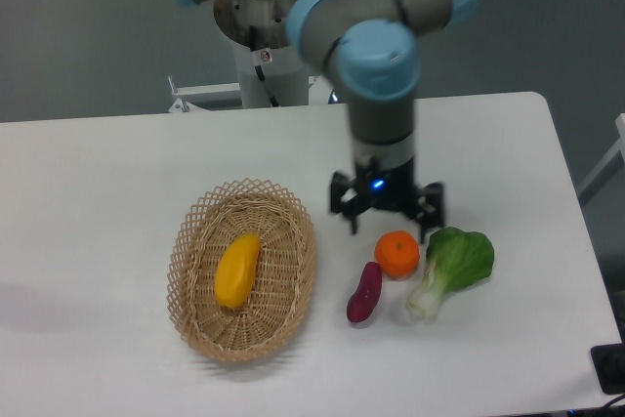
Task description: Place the mango in the basket
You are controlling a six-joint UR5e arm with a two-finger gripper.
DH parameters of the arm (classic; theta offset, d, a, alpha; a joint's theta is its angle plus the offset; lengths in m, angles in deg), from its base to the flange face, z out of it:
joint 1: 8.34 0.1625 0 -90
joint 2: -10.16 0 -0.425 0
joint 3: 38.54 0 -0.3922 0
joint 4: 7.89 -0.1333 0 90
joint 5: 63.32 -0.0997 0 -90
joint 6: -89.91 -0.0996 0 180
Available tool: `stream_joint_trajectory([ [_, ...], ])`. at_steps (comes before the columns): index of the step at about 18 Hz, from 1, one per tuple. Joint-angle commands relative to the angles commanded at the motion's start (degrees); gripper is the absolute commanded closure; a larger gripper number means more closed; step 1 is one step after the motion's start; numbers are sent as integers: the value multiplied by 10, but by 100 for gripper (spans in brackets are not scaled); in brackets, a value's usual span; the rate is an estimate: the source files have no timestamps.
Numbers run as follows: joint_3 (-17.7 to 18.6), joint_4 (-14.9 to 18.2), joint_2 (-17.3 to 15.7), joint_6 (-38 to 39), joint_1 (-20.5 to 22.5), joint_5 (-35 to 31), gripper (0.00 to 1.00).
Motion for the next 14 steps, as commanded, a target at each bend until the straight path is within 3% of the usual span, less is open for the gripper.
stream_joint_trajectory([
  [3, -3, 39, -4, -77, 33, -1, 0],
  [14, 3, 42, -8, -126, 70, -1, 0],
])
